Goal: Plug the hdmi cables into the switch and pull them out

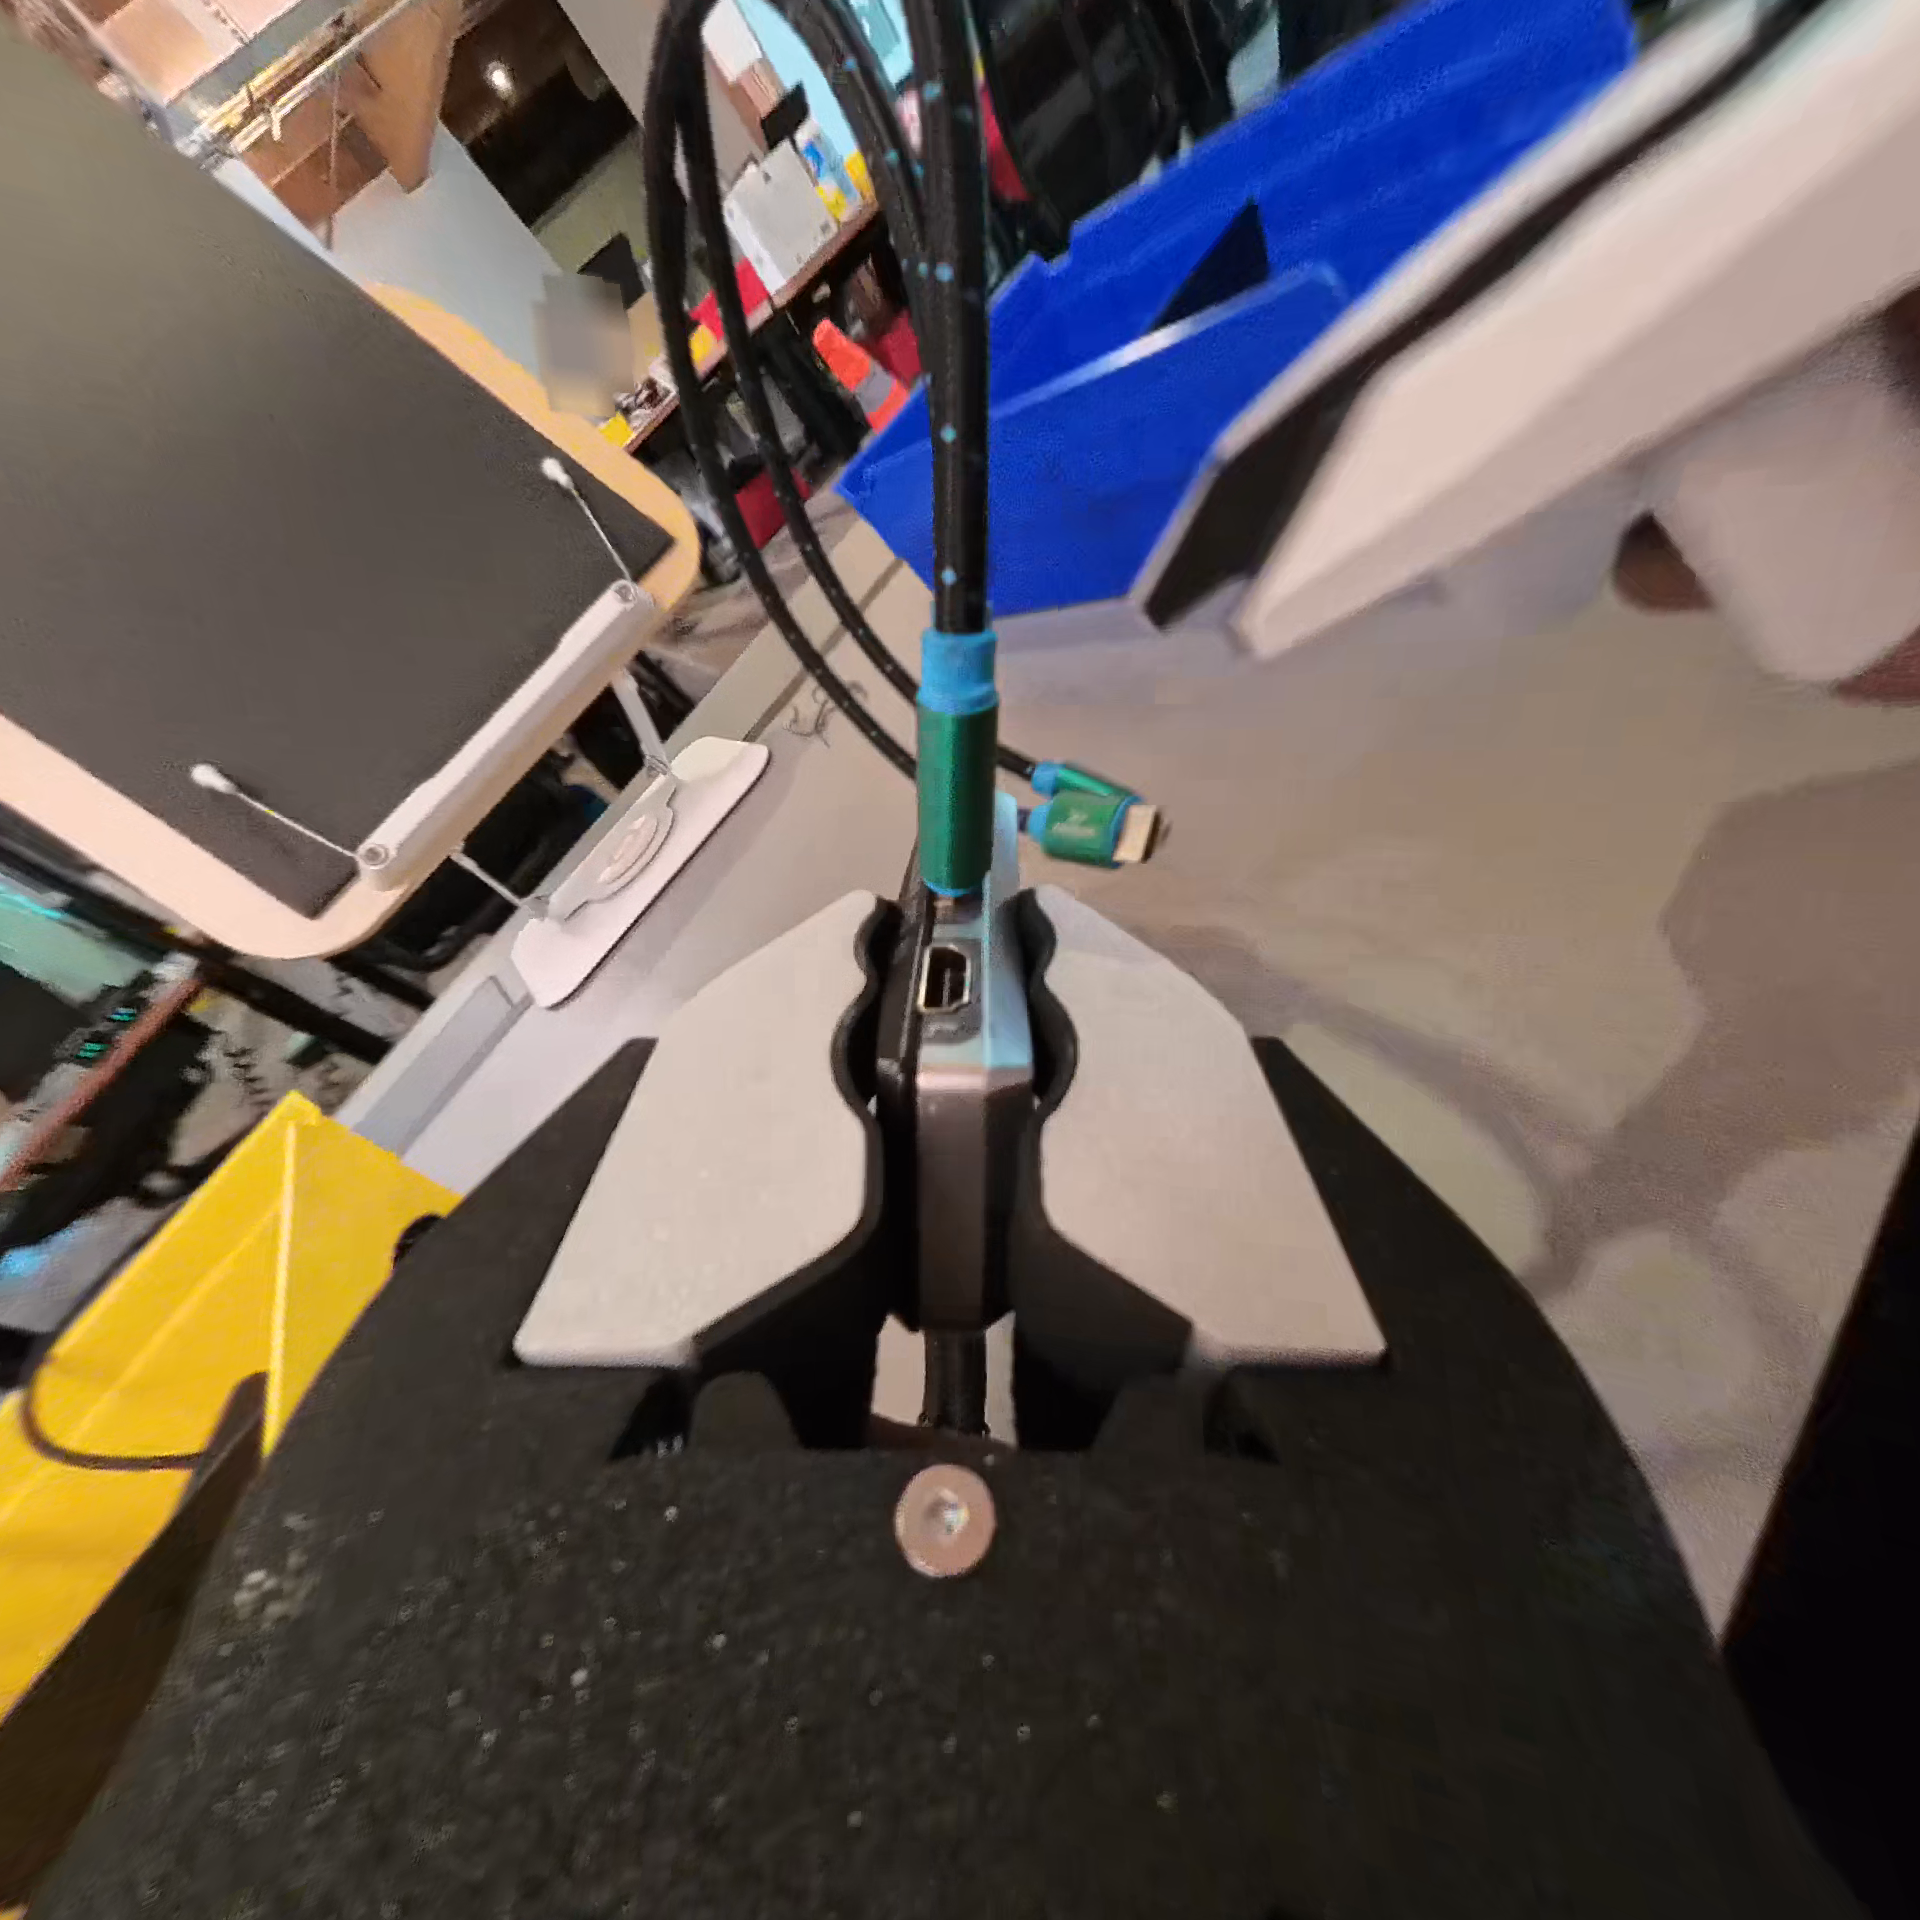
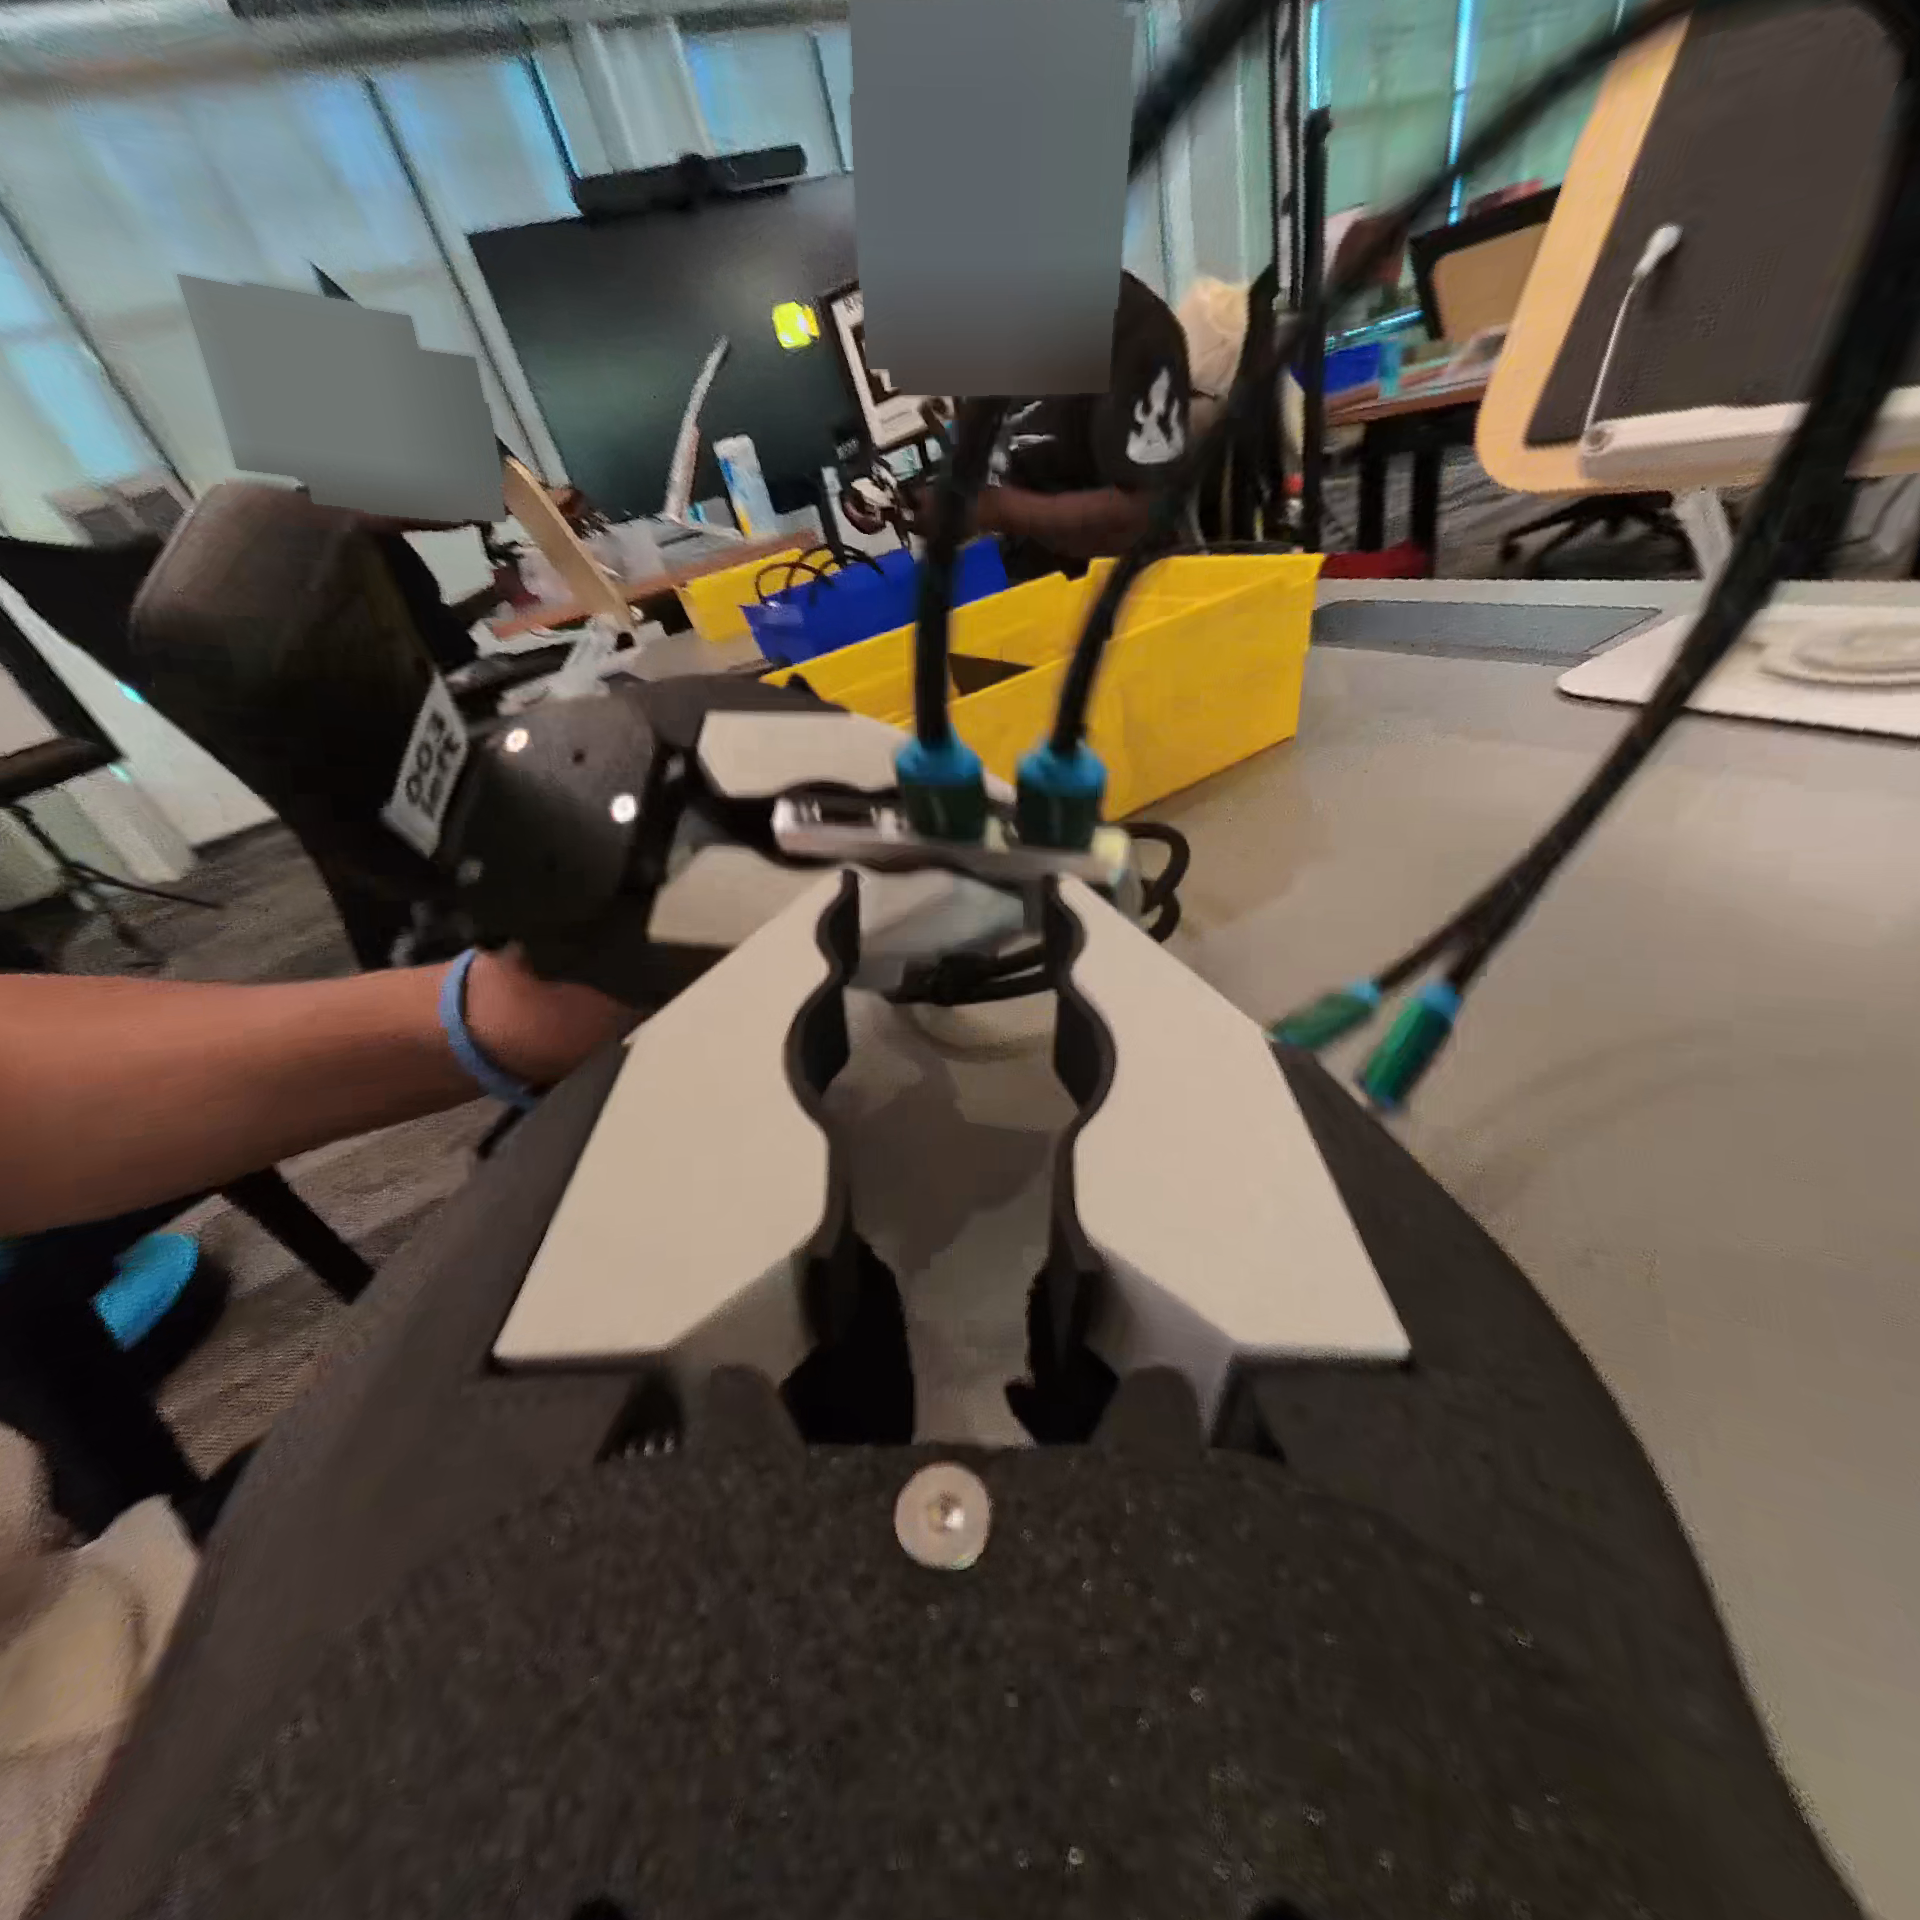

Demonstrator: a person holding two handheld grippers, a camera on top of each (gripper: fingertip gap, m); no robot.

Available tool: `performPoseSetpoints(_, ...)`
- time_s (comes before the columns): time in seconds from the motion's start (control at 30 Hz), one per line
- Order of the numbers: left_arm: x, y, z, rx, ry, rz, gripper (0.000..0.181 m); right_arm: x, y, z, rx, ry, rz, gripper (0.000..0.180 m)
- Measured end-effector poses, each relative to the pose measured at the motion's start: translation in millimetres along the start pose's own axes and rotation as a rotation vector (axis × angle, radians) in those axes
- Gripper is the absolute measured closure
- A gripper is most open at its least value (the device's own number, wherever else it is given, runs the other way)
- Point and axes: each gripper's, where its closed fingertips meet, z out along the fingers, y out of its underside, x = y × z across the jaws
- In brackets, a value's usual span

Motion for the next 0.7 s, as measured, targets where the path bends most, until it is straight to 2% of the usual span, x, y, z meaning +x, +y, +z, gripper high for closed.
performPoseSetpoints(0.13, -26.0, -33.5, -25.6, 0.159, 0.112, -0.183, 0.159, 12.8, -5.7, -8.5, -0.009, -0.035, 0.016, 0.13)
performPoseSetpoints(0.23, -44.5, -62.1, -45.4, 0.257, 0.228, -0.345, 0.159, 24.3, -23.0, -11.6, -0.016, -0.036, 0.005, 0.125)
performPoseSetpoints(0.33, -54.0, -88.4, -63.4, 0.364, 0.323, -0.471, 0.159, 16.7, -35.1, 0.0, -0.072, -0.124, 0.029, 0.113)
performPoseSetpoints(0.43, -56.1, -106.3, -77.1, 0.467, 0.411, -0.58, 0.158, -6.9, -60.1, 13.1, -0.031, -0.25, 0.072, 0.105)
performPoseSetpoints(0.6, -44.6, -110.9, -82.7, 0.52, 0.512, -0.638, 0.159, -51.9, -89.6, 20.1, 0.02, -0.545, 0.304, 0.109)
performPoseSetpoints(0.7, -37.3, -109.8, -83.8, 0.517, 0.55, -0.636, 0.158, -67.1, -92.3, 16.6, 0.003, -0.67, 0.409, 0.127)
